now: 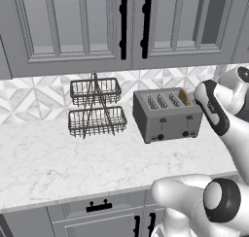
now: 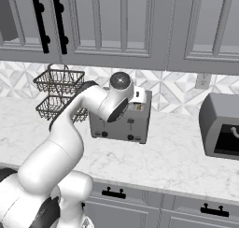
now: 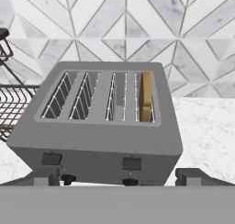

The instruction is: Start the toaster. Once the lever pops up, take the bread to the plate on the dining counter.

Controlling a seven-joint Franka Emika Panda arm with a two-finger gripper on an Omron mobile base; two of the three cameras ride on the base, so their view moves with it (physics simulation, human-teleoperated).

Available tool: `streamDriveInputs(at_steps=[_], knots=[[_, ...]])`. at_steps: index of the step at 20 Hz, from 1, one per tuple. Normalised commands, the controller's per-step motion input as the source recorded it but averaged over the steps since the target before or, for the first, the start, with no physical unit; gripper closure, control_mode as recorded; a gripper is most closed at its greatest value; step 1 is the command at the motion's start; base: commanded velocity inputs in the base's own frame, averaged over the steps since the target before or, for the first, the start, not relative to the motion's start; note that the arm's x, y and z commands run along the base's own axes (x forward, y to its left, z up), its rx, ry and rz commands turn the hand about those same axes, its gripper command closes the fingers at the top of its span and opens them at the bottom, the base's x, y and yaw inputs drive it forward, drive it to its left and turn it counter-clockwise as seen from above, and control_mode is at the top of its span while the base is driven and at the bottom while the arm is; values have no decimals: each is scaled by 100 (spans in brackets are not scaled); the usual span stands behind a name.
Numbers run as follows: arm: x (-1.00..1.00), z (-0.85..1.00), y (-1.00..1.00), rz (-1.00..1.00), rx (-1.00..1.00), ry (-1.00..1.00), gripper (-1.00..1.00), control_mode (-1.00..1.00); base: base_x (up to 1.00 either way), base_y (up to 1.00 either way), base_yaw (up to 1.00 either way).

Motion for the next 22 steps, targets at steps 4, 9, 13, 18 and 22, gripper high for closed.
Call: streamDriveInputs(at_steps=[4, 9, 13, 18, 22], knots=[[4, -25, -3, 0, 0, 0, -100, -100, 0, 0, 0], [12, -12, -3, 0, 0, 0, -100, -100, 0, 0, 0], [25, -1, -2, 0, 0, 0, -100, -100, 0, 0, 0], [29, -6, -13, 0, 0, 0, -100, -100, 0, 0, 0], [26, -14, -16, 0, 0, 0, -100, -100, 0, 0, 0]])
